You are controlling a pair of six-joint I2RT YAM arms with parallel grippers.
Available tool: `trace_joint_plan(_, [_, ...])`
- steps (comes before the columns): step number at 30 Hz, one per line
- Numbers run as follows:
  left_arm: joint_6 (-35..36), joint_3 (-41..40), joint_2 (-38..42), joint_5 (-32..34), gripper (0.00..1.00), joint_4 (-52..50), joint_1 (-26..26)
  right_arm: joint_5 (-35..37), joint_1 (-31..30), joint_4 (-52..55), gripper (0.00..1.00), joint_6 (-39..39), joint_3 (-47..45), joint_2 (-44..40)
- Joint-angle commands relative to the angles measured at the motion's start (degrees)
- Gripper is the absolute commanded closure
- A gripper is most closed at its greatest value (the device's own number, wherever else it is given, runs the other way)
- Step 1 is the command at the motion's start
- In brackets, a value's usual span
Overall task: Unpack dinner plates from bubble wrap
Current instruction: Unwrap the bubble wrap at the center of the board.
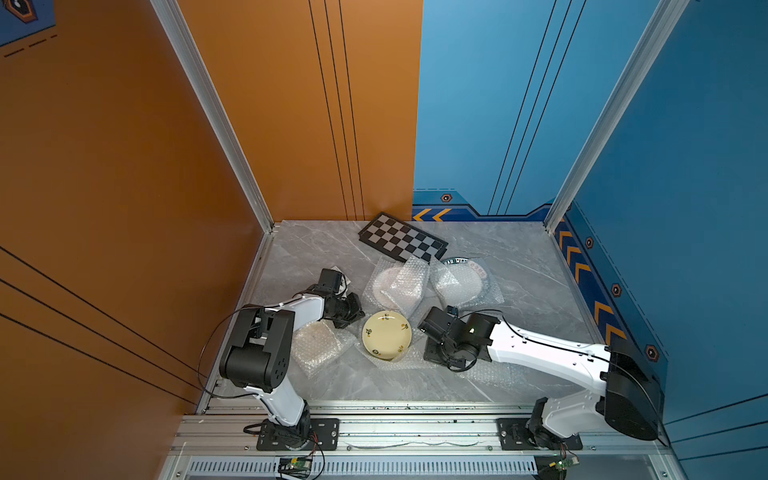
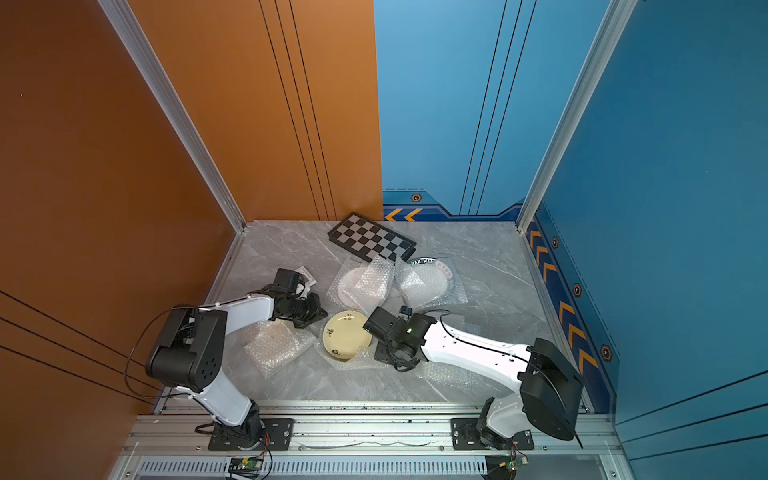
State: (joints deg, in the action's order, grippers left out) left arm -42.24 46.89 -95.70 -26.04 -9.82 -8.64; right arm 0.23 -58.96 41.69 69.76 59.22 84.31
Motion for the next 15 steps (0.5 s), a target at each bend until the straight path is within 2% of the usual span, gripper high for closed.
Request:
trace_joint_plan(1, [1.0, -1.8, 2.6, 2.0, 1.00, 1.5, 2.5, -1.7, -1.9, -1.0, 1.00, -3.5, 1.6, 3.4])
trace_joint_plan(7, [1.3, -4.0, 4.9, 2.0, 1.00, 2.4, 6.0, -1.5, -2.2, -1.3, 1.00, -3.6, -1.3, 6.4])
trace_joint_plan(15, [1.6, -8.0, 8.7, 3.4, 1.00, 1.9, 8.6, -0.3, 0.5, -1.9, 1.00, -5.0, -6.9, 7.1])
